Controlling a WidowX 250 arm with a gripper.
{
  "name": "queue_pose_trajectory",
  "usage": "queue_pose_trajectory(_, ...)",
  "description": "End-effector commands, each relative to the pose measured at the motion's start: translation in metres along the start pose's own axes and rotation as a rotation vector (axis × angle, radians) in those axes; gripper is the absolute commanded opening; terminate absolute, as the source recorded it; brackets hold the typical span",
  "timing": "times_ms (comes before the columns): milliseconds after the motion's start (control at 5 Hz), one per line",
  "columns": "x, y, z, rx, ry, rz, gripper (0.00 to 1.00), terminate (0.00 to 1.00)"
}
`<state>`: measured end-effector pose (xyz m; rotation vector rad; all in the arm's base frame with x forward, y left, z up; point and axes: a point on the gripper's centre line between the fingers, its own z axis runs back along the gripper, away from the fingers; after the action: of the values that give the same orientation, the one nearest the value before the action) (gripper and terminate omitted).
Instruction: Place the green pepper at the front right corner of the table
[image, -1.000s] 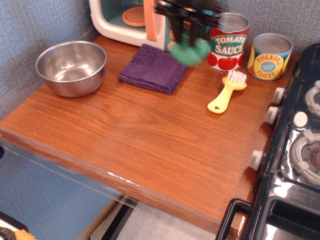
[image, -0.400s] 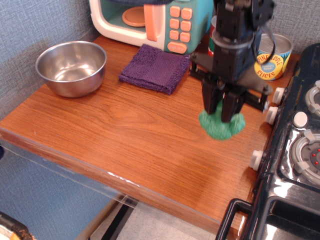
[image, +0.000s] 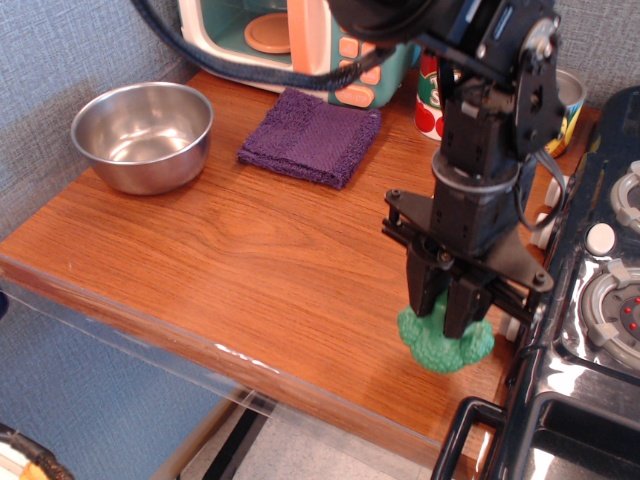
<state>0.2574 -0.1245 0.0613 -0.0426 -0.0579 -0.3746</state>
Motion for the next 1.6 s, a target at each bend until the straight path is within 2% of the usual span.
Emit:
queue_pose_trajectory(0,-0.014,0.002,0.008,0.001,0.007,0.009,0.00,0.00)
queue_pose_trajectory(200,-0.014,0.005,0.006,-0.018,0.015,0.034,1.00,0.00)
queue_pose_trajectory(400,-0.009,0.007,0.016,-0.027,-0.002,0.042,1.00,0.00)
queue_pose_trajectory(600,0.002,0.009,0.044,-0.040,-0.069,0.043,1.00,0.00)
queue_pose_trajectory(800,0.008,0.024,0.094,0.015,-0.234,0.102,1.00,0.00)
queue_pose_trajectory(1000,0.011,0.046,0.113,0.061,-0.247,0.202,1.00,0.00)
queue_pose_trajectory(1200,0.011,0.060,0.095,0.057,-0.186,0.255,1.00,0.00)
queue_pose_trajectory(1400,0.011,0.060,0.095,0.057,-0.186,0.255,1.00,0.00)
